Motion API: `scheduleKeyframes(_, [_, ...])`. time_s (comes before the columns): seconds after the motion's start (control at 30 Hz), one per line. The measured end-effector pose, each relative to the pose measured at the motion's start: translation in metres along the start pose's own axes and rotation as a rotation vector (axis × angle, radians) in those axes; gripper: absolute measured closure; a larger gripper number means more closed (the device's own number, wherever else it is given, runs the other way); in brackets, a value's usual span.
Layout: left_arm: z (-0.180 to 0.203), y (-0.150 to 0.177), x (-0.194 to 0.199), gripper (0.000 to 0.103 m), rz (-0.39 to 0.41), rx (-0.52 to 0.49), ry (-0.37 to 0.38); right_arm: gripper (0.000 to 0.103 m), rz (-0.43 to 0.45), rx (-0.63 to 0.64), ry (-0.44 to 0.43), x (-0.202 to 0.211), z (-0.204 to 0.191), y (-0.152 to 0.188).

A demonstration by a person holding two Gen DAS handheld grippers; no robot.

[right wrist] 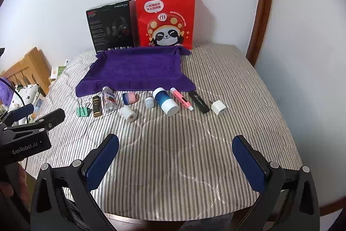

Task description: Organize rigid objects

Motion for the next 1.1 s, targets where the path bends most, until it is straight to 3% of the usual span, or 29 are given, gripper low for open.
scheduleKeyframes(1.1, [-0.006,0.012,0.008,0.0,-0.005,0.012,0.005,0.0,0.014,-0.016,-0.011,0.015,-0.004,0.007])
Point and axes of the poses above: each gripper's, at about its wrist camera, not at the fingertips, and x roughly against the way its jaws point, z to its right, y to its underside, the point moved 7 cm from there along -x, roughly the way its jaws point, and after that the axes turned 14 degrees about x, right-handed, at the moved point
